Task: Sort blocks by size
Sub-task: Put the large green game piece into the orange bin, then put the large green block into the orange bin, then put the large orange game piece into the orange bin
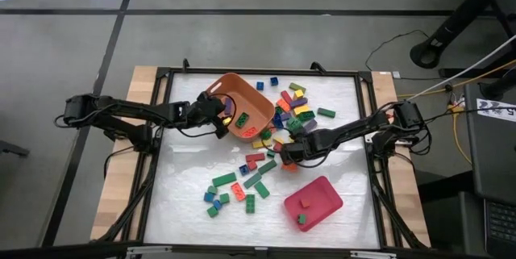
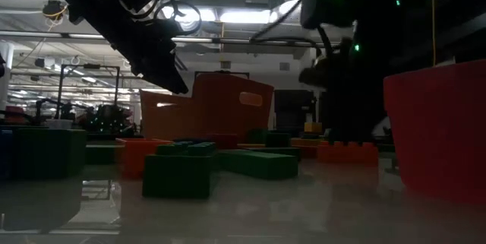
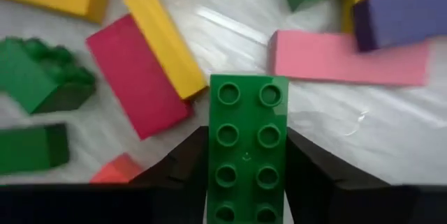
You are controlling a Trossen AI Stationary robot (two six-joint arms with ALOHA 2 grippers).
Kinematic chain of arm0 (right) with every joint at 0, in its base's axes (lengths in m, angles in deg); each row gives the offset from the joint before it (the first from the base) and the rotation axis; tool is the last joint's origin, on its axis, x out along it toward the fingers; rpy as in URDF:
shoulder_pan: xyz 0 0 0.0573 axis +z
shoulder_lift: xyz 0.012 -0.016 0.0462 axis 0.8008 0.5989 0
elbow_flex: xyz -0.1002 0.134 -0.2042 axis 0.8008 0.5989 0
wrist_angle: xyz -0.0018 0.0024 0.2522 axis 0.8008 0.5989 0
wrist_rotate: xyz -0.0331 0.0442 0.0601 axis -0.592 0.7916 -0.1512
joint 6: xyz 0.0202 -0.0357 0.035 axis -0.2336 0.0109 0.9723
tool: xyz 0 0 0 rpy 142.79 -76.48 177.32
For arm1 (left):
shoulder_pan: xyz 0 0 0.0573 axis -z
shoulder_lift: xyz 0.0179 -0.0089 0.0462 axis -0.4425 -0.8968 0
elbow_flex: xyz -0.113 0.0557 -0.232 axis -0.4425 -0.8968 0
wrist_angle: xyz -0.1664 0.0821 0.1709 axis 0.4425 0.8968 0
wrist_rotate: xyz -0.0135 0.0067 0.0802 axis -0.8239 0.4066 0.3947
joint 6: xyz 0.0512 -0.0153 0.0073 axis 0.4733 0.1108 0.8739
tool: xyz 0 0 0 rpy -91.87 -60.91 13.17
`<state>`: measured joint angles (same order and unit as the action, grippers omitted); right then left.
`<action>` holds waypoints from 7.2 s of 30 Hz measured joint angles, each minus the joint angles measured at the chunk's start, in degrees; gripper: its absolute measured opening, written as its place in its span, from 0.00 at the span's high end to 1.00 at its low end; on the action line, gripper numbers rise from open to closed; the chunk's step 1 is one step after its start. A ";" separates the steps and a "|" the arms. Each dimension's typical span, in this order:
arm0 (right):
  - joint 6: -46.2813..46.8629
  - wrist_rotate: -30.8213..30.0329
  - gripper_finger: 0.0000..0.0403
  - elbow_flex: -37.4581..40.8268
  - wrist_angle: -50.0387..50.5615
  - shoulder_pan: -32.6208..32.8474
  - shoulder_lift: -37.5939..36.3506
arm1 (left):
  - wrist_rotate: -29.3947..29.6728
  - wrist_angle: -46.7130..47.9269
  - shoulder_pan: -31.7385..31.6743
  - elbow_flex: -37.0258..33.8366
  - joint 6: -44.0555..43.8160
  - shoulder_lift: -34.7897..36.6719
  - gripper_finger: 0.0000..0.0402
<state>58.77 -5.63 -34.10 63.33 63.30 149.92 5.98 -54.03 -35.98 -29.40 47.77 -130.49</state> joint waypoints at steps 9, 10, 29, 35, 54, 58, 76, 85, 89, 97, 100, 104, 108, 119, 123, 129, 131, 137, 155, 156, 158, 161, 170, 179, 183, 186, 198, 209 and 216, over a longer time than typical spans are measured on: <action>-13.59 -8.58 0.65 -14.32 14.03 0.00 -0.07 | 0.00 -0.37 -0.02 -0.02 -0.43 0.00 0.48; -16.07 -10.34 0.65 -15.81 13.60 -0.06 -0.07 | 0.00 -0.43 -0.02 -0.02 -0.47 -0.02 0.48; -58.50 -4.18 0.57 -19.52 -19.90 -13.43 0.81 | -2.94 0.06 6.08 -0.04 -0.19 9.73 0.48; -58.52 1.95 0.50 -19.52 -20.00 -16.54 0.83 | -5.70 0.11 10.96 -0.04 -0.47 10.82 0.48; -60.05 3.65 0.47 -19.52 -20.46 -17.25 0.83 | -11.20 -0.18 34.47 -0.04 -13.87 7.86 0.48; -61.35 3.65 0.47 -19.52 -20.42 -17.25 0.79 | -9.79 -0.04 37.70 -0.04 -16.69 3.40 0.48; -64.31 3.67 0.48 -19.52 -20.44 -17.25 0.66 | -6.79 -2.74 39.35 -0.04 -18.88 -13.87 0.48; -64.31 3.67 0.48 -19.52 -20.42 -17.25 0.59 | -5.09 -2.36 39.30 -0.04 -18.68 -14.53 0.48; -64.31 3.67 0.48 -19.52 -20.42 -17.25 0.58 | -5.07 -2.29 39.30 -0.04 -18.68 -14.53 0.48; -64.31 3.69 0.48 -19.52 -20.42 -17.25 0.57 | -5.07 -2.29 39.30 -0.04 -18.67 -14.53 0.48; -64.31 3.69 0.48 -19.52 -20.42 -17.25 0.57 | -5.07 -2.27 39.30 -0.04 -18.68 -14.53 0.48; -64.31 3.69 0.48 -19.52 -20.42 -17.25 0.57 | -5.09 -2.23 39.30 -0.04 -18.68 -14.53 0.48; -64.33 3.69 0.48 -19.52 -20.44 -17.25 0.57 | -5.09 -2.23 39.30 -0.04 -18.68 -14.53 0.48; -64.33 3.71 0.48 -19.52 -20.44 -17.25 0.57 | -5.55 -2.25 36.98 -0.04 -19.70 -14.53 0.48; -64.33 3.69 0.48 -19.52 -20.44 -17.25 0.57 | -5.99 -2.91 36.79 -0.04 -19.71 -14.53 0.48; -64.35 3.70 0.48 -19.52 -20.44 -17.25 0.57 | -5.99 -3.89 37.10 -0.04 -20.16 -14.53 0.48; -64.35 3.70 0.48 -19.52 -20.44 -17.25 0.57 | -6.01 -3.90 37.12 -0.04 -21.03 -14.53 0.48; -64.35 3.69 0.48 -19.52 -20.42 -17.25 0.57 | -6.00 -3.93 37.10 -0.04 -21.24 -14.53 0.48; -64.35 3.71 0.48 -19.52 -20.42 -17.25 0.57 | -8.30 -7.20 36.29 -0.04 -20.42 -20.66 0.48; -64.35 3.71 0.48 -19.52 -20.42 -17.22 0.57 | -8.14 -7.72 36.29 -0.02 -20.27 -21.13 0.48; -64.35 3.71 0.48 -19.52 -20.44 -17.25 0.57 | -7.90 -8.41 36.33 0.06 -20.21 -22.06 0.48; -64.35 3.71 0.48 -19.52 -20.43 -17.25 0.57 | -7.82 -8.18 36.23 0.15 -20.14 -22.47 0.48; -64.35 3.95 0.48 -19.52 -20.22 -17.22 0.30 | -10.16 -6.84 34.05 0.11 -20.34 -21.36 0.70; -64.34 15.01 0.48 -19.56 -19.17 -17.22 -4.87 | -11.96 -4.87 30.41 -0.13 -19.43 -15.88 0.72; -64.33 20.84 0.48 -19.56 -16.63 -17.17 -7.26 | -12.00 -3.94 28.41 -0.12 -16.31 -11.01 0.71; -64.33 24.14 0.48 -19.65 -14.86 -16.58 -7.95 | -11.88 -4.69 26.45 -0.11 -13.08 -6.55 0.70; -64.35 24.14 0.48 -19.55 -10.39 -9.89 -7.96 | -3.42 -5.41 12.99 -0.04 4.76 6.78 0.69; -64.27 24.05 0.48 -19.56 -7.97 -4.35 -7.91 | -3.15 -6.70 0.34 -0.04 10.00 2.19 0.64; -60.30 22.55 0.48 -19.54 0.69 -2.51 -7.89 | -3.16 -9.95 -2.58 -0.04 9.95 -0.94 0.50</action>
<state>-1.53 16.92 -53.64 64.01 60.79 142.03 2.82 -63.98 -38.56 -29.44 57.72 -131.43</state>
